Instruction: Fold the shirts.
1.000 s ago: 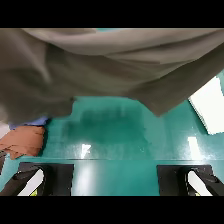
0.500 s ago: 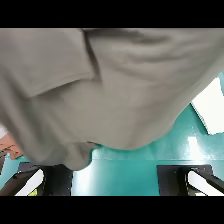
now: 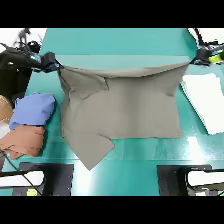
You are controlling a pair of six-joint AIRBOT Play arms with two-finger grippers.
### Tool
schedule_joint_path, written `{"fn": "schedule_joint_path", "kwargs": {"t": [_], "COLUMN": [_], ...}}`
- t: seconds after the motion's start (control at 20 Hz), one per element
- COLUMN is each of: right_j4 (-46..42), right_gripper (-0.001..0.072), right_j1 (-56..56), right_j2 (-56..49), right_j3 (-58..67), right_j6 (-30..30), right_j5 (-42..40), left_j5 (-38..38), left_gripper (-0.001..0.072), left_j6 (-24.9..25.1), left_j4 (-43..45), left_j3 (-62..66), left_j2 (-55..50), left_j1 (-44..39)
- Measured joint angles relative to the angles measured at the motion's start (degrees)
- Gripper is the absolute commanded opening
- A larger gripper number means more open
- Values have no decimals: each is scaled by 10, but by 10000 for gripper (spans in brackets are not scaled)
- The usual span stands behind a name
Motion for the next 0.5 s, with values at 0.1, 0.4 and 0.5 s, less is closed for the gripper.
{"fn": "schedule_joint_path", "kwargs": {"t": [0.1, 0.4, 0.5], "right_j4": [0, 0, -3], "right_gripper": [8, 8, 8], "right_j1": [3, 7, 7], "right_j2": [-44, -96, -94], "right_j3": [22, 70, 49], "right_j6": [0, -10, -18], "right_j5": [-20, 20, 48], "left_j5": [26, -1, -48], "left_gripper": [27, 27, 26], "left_j6": [14, 41, 42], "left_j4": [1, 14, 46], "left_j3": [7, 45, 49], "left_j2": [-31, -61, -63], "left_j1": [-2, 6, 7]}}
